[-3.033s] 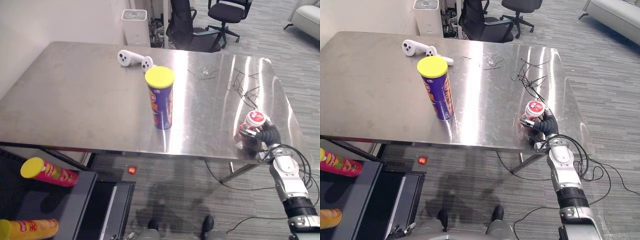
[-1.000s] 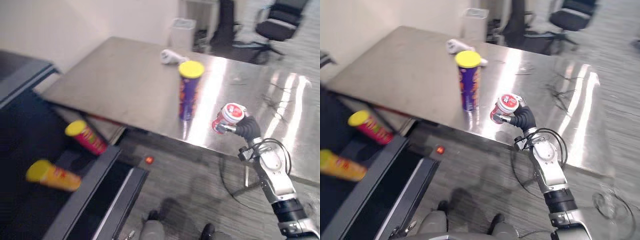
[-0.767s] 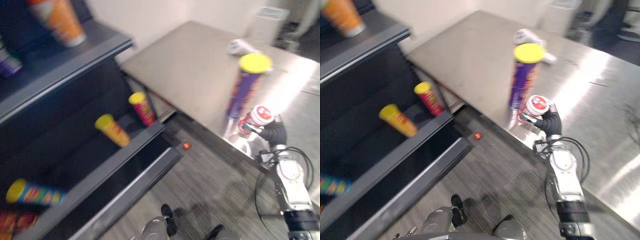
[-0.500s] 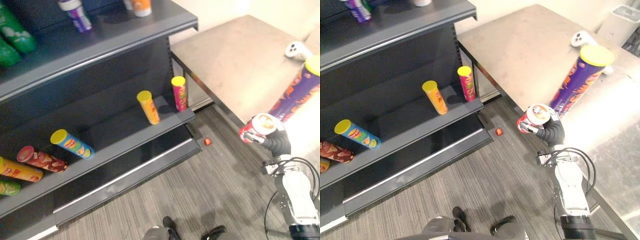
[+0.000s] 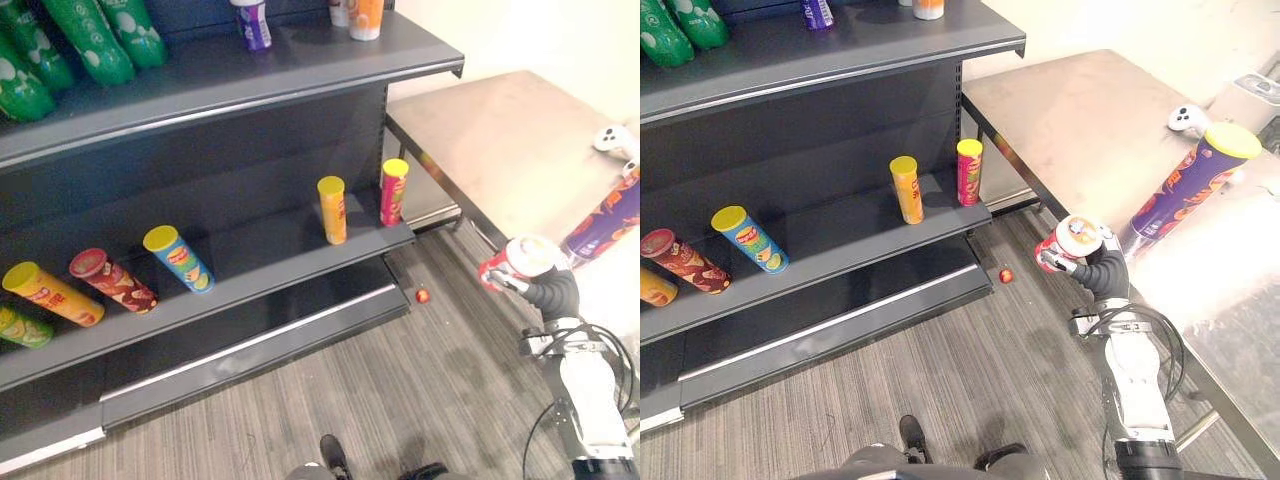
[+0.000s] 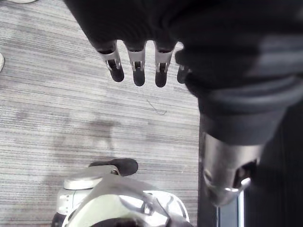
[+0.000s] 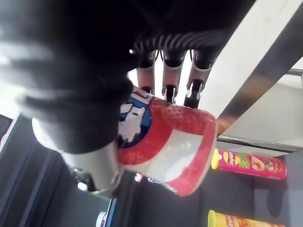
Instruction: Put the gum and the chips on the shelf.
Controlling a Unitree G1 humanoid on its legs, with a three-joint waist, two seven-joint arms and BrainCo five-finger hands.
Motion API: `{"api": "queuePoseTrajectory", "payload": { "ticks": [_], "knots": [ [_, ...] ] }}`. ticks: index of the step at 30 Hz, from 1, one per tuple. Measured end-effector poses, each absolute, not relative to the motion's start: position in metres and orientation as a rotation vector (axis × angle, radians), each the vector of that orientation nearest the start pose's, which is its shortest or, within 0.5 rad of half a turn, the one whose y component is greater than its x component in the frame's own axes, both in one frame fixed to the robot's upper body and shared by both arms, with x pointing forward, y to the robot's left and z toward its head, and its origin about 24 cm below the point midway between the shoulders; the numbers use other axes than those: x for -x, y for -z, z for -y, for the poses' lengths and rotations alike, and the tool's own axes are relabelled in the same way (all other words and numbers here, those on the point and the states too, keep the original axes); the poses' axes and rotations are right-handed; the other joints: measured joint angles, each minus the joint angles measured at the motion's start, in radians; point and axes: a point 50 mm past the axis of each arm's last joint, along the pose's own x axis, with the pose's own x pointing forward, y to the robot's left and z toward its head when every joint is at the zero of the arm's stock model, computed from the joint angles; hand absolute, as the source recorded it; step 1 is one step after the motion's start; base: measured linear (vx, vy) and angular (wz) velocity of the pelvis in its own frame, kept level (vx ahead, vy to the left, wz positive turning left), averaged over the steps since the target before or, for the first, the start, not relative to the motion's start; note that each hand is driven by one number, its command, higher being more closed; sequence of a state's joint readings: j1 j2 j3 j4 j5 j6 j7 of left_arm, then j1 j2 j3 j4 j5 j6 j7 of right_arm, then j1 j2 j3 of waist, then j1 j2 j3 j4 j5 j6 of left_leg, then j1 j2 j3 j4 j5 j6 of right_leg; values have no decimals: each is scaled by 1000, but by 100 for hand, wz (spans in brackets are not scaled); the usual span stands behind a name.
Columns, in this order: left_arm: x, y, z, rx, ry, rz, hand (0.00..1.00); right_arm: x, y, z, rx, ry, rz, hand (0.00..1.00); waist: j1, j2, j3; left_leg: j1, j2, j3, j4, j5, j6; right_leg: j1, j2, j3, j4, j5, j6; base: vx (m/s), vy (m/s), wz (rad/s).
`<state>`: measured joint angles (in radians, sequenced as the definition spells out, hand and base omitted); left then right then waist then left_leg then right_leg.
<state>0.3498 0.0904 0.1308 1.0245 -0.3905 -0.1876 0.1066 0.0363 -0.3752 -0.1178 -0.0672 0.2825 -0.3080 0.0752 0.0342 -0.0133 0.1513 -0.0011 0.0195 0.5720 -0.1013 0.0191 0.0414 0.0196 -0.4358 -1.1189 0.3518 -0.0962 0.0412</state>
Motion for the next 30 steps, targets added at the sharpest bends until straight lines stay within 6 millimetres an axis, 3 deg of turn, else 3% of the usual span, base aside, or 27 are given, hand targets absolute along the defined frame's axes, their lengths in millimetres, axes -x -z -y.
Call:
{"api": "queuePoseTrajectory", "payload": {
  "ticks": [7,10,12,13,15,16,17,20,22,24,26,30],
  "knots": [
    [-9,159,-218,293,-626,-1056,0,-243,-103,225,140,-114,370,100,9,0,0,12,5,9,-1,10,-16,-13,4,37,9,10,-5,29,-3,-12],
    [-14,158,-219,291,-616,-1035,0,-243,-100,215,143,-199,360,100,9,-6,3,16,-4,-62,-1,14,-14,-9,-15,141,61,15,-12,60,-7,67],
    [-14,158,-221,281,-604,-1041,0,-243,-97,211,143,-238,351,100,1,2,4,23,1,-181,7,19,4,-69,11,435,160,33,-130,96,-3,139],
    [-19,157,-224,262,-578,-1044,0,-240,-94,209,137,-241,350,100,-12,13,5,-7,25,-278,30,20,7,-90,103,656,142,-28,-84,90,-42,171],
    [-26,156,-235,232,-569,-1050,0,-238,-93,208,135,-244,353,100,-15,-3,10,-46,37,-383,57,20,7,-88,213,836,41,-80,-54,74,-106,184],
    [-29,156,-239,226,-566,-1066,0,-238,-94,207,134,-242,356,100,-3,-19,17,-56,36,-435,73,20,7,-83,240,891,-11,-74,-41,63,-91,154],
    [-29,156,-240,228,-566,-1069,0,-238,-94,207,133,-245,358,100,-1,-24,19,-58,36,-457,78,20,5,-83,248,909,-28,-67,-29,68,-135,143],
    [-25,155,-243,222,-574,-1085,0,-241,-97,198,84,-250,402,100,0,-44,17,-69,32,-529,91,39,-33,-64,253,950,-129,-14,54,63,-180,119],
    [-22,154,-247,217,-591,-1085,0,-246,-102,191,68,-272,429,100,15,-91,11,-68,8,-530,86,53,-56,-70,225,935,-179,1,77,45,-250,59],
    [-18,158,-234,268,-618,-1092,0,-254,-106,187,14,-281,445,100,23,-60,-1,-65,59,-544,62,74,-97,-68,269,904,-183,-4,80,36,-263,36],
    [-18,161,-222,301,-611,-1096,0,-257,-107,187,-2,-282,448,100,22,-26,-2,-90,107,-526,58,79,-106,-68,312,877,-222,-4,78,19,-214,11],
    [-19,161,-220,299,-616,-1093,0,-259,-94,187,-18,-270,369,100,4,-3,3,-98,175,-463,48,91,-123,-48,352,810,-247,10,49,78,-162,18]
  ]
}}
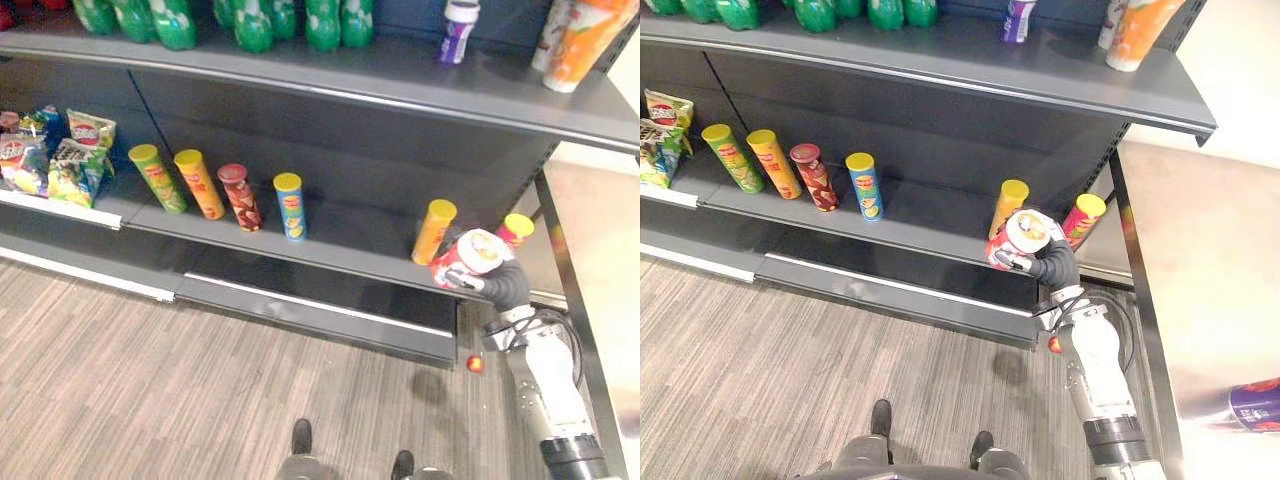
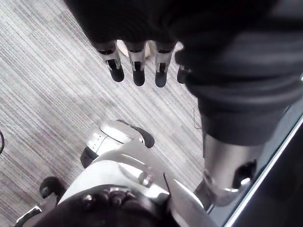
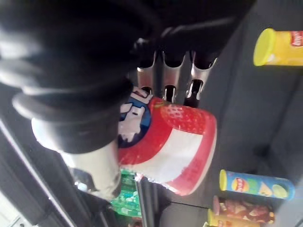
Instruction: Put the gum and the chips on the shelf.
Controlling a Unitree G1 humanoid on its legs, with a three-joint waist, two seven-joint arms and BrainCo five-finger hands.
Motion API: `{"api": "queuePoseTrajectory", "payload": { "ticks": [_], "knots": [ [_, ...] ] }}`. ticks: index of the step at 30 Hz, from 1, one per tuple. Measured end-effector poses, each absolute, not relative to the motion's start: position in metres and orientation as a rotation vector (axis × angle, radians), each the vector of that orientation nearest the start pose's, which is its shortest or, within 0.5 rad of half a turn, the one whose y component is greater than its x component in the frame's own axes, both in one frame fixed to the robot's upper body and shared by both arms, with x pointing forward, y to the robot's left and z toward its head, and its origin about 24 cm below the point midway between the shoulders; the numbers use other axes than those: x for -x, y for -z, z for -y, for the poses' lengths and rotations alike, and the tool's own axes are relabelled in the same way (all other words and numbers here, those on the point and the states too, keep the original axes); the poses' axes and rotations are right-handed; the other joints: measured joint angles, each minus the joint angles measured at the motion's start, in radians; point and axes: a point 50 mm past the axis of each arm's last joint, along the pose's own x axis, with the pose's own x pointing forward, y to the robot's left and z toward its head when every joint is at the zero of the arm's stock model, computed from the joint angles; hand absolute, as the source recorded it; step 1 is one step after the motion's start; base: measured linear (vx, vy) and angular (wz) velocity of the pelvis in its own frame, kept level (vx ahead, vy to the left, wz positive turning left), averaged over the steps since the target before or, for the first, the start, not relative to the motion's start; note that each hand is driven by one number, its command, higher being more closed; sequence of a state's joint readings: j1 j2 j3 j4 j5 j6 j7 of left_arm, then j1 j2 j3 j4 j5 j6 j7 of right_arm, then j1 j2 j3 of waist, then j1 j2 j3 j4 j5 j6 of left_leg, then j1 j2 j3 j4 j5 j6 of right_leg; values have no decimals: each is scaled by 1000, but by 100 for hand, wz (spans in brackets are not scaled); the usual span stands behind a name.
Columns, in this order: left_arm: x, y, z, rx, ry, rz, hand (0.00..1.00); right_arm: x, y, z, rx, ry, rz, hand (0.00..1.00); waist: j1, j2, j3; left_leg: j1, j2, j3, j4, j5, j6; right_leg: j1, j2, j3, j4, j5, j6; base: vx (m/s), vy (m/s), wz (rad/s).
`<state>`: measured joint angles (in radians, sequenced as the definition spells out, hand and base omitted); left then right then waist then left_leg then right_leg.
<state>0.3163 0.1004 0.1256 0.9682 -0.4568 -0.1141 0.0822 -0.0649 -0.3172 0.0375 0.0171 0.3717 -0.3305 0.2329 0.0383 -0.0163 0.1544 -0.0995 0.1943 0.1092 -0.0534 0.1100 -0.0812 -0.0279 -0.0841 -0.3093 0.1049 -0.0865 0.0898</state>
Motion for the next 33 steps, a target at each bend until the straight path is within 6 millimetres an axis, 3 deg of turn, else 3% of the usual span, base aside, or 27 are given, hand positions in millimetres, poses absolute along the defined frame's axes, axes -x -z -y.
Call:
{"api": "queuePoseTrajectory", "payload": {
  "ticks": [3,11,13,16,22,33],
  "knots": [
    [-23,161,-219,296,-600,-1078,0,-255,-88,190,-21,-246,345,100,-10,15,-3,24,7,32,-24,26,-30,23,-2,-22,1,0,-12,130,-46,18],
    [-41,157,-221,218,-509,-1027,0,-256,-91,191,4,-218,353,100,-14,20,-1,76,-35,81,-46,35,-31,68,-47,-3,-17,-1,1,92,34,-3],
    [-43,156,-222,206,-497,-1026,0,-259,-98,189,27,-232,376,100,-14,22,-1,87,-31,101,-49,33,-33,68,-45,17,-17,-1,2,-28,0,-20],
    [-44,156,-221,199,-496,-1026,0,-263,-121,186,61,-269,447,100,-37,29,-5,91,-28,106,-50,27,-34,67,-38,20,-14,0,3,-51,4,-9],
    [-42,157,-223,179,-527,-1041,0,-275,-166,186,145,-317,548,100,-36,27,-5,102,-23,130,-50,16,-35,64,-36,50,-27,13,12,-45,10,-12],
    [-39,158,-224,146,-511,-1070,0,-303,-213,186,166,-288,623,100,-28,-8,-17,89,-26,119,-51,27,-21,67,-38,41,-37,32,10,19,1,3]
  ]
}}
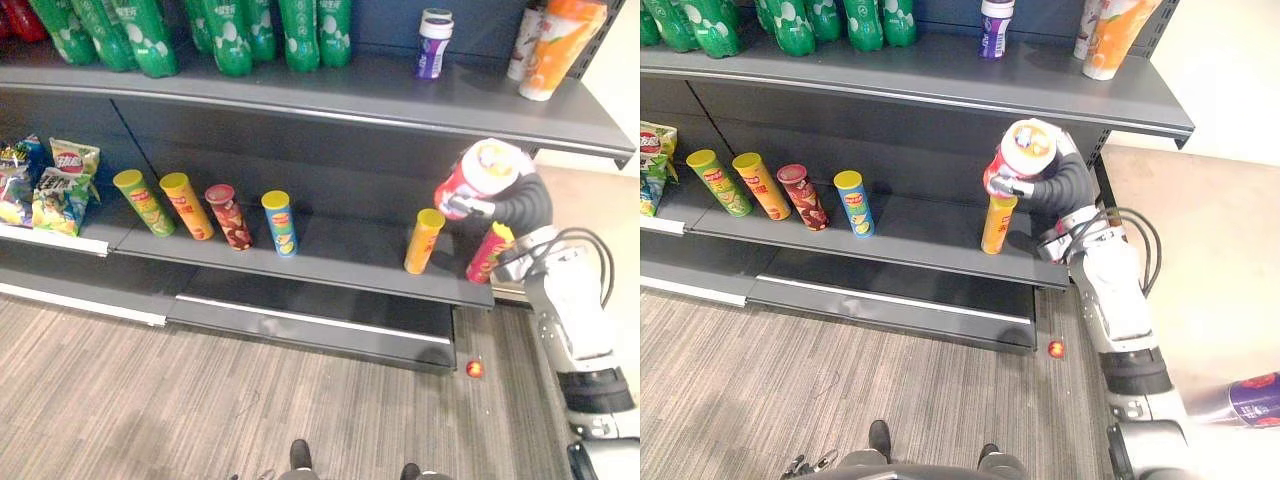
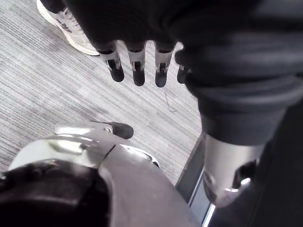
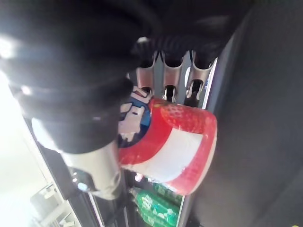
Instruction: Put the gum and the chips on the shelf.
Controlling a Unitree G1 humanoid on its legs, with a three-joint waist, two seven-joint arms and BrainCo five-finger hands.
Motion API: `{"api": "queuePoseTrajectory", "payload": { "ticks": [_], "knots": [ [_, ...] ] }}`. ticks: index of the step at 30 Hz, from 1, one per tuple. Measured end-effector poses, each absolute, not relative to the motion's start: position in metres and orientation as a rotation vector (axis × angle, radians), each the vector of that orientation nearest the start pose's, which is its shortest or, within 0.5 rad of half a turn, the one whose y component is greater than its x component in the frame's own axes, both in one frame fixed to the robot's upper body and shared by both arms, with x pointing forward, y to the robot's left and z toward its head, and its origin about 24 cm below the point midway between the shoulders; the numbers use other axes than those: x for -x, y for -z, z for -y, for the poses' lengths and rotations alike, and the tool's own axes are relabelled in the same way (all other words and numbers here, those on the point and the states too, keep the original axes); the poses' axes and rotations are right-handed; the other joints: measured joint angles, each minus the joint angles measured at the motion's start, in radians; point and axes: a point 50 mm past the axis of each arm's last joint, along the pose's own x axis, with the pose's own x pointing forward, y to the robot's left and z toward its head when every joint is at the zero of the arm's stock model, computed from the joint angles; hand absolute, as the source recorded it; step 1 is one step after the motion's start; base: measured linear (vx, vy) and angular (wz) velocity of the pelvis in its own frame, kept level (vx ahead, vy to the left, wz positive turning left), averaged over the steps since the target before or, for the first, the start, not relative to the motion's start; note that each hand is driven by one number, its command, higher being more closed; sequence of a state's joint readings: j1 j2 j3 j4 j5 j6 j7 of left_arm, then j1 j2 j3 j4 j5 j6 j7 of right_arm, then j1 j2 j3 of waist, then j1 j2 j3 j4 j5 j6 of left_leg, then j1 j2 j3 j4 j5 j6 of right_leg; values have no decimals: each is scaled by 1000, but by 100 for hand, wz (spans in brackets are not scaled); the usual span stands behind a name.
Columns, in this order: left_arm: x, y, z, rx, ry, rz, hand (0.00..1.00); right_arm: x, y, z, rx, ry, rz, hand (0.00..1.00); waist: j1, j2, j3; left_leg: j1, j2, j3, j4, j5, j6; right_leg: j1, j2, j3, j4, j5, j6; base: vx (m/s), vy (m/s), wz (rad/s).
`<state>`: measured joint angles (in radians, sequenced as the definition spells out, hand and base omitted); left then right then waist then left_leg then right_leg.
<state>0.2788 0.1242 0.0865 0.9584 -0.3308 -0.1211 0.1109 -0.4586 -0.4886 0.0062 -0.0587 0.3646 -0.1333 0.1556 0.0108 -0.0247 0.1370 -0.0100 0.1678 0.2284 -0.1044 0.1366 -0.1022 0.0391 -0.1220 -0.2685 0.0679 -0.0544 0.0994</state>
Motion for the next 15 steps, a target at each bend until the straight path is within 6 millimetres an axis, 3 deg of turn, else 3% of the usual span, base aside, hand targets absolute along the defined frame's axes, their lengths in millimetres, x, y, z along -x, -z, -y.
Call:
{"api": "queuePoseTrajectory", "payload": {
  "ticks": [6,15],
  "knots": [
    [-38,158,-223,146,-509,-1082,0,-335,-232,206,180,-167,584,100,22,-2,-1,-5,-1,-27,0,6,1,9,1,-22,-3,2,0,13,-1,10],
    [-36,160,-223,145,-503,-1115,0,-352,-268,207,145,-118,611,100,35,-2,-1,-18,0,-52,0,13,2,21,7,-45,-26,14,-2,-2,1,8]
  ]
}}
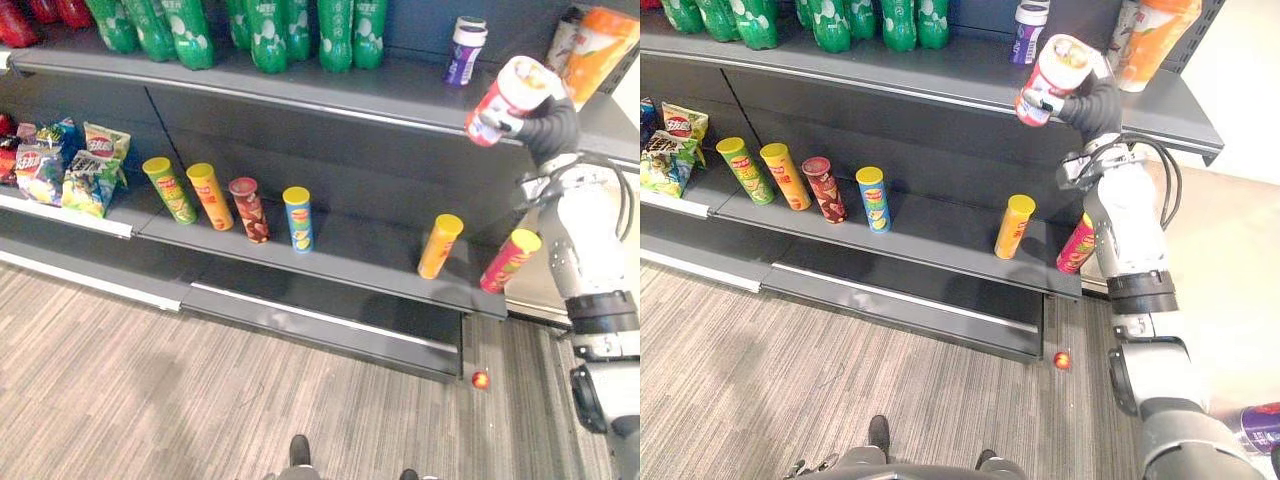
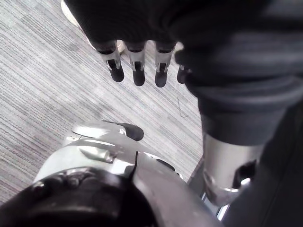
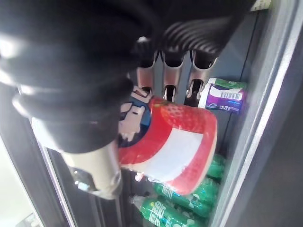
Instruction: Put the gum and the chips on the shelf.
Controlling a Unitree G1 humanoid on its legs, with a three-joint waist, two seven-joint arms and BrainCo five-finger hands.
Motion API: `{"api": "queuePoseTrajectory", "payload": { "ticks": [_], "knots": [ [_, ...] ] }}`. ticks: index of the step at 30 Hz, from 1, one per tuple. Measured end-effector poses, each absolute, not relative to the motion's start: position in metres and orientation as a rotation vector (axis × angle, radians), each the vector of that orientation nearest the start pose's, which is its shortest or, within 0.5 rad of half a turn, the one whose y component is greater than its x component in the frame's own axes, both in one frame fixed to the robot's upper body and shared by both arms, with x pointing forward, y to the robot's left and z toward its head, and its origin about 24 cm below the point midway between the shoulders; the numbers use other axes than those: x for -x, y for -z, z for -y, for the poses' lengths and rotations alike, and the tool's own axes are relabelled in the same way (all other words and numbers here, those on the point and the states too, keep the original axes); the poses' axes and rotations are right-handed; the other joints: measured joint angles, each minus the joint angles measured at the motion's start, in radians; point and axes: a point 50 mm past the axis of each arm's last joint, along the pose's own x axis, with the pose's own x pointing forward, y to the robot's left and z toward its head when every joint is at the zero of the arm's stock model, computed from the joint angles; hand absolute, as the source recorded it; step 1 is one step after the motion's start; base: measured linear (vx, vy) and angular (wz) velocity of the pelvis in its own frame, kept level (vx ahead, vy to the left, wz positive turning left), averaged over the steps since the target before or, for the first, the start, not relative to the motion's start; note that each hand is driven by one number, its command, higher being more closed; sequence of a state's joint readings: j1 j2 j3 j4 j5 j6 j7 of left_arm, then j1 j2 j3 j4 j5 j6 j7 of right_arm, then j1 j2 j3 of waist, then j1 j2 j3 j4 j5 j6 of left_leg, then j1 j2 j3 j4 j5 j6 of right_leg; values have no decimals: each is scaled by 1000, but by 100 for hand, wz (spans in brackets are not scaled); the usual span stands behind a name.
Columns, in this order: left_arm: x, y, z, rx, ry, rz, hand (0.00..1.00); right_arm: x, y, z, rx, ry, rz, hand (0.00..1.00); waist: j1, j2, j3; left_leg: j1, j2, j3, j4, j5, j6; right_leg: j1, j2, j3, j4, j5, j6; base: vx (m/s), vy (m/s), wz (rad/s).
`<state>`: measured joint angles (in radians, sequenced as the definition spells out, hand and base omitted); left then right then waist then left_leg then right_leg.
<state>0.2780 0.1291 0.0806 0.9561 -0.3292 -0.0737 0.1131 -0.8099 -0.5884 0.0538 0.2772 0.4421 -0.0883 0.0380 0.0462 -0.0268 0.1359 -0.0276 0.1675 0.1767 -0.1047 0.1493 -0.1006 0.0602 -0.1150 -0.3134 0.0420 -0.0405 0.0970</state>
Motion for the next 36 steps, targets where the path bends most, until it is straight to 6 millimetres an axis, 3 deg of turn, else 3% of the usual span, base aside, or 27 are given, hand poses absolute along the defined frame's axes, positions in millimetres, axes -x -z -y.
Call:
{"api": "queuePoseTrajectory", "payload": {
  "ticks": [11,19,21,28,36],
  "knots": [
    [-38,159,-224,135,-492,-1114,0,-372,-285,225,105,-2,527,100,12,-5,5,-8,1,-19,0,7,-1,4,4,-14,-7,6,-2,0,0,3],
    [-52,157,-224,130,-466,-1084,0,-387,-285,227,159,-13,395,100,21,-2,67,-20,-1,-34,0,15,-1,8,4,-36,-8,6,-1,-9,-2,7],
    [-59,156,-223,124,-451,-1070,0,-388,-302,228,187,-5,420,100,22,5,87,-39,-3,-53,0,22,-1,-6,4,-49,-4,6,-1,0,-6,17],
    [-69,153,-223,123,-433,-1034,0,-383,-334,234,240,26,488,100,39,11,142,-59,-8,-73,0,30,3,-30,-4,-64,30,-4,-4,20,-8,7],
    [-71,152,-222,121,-428,-1028,0,-383,-343,237,286,48,499,100,40,18,171,-60,-15,-81,0,29,8,-50,-21,-69,88,-32,-2,3,0,4]
  ]
}}
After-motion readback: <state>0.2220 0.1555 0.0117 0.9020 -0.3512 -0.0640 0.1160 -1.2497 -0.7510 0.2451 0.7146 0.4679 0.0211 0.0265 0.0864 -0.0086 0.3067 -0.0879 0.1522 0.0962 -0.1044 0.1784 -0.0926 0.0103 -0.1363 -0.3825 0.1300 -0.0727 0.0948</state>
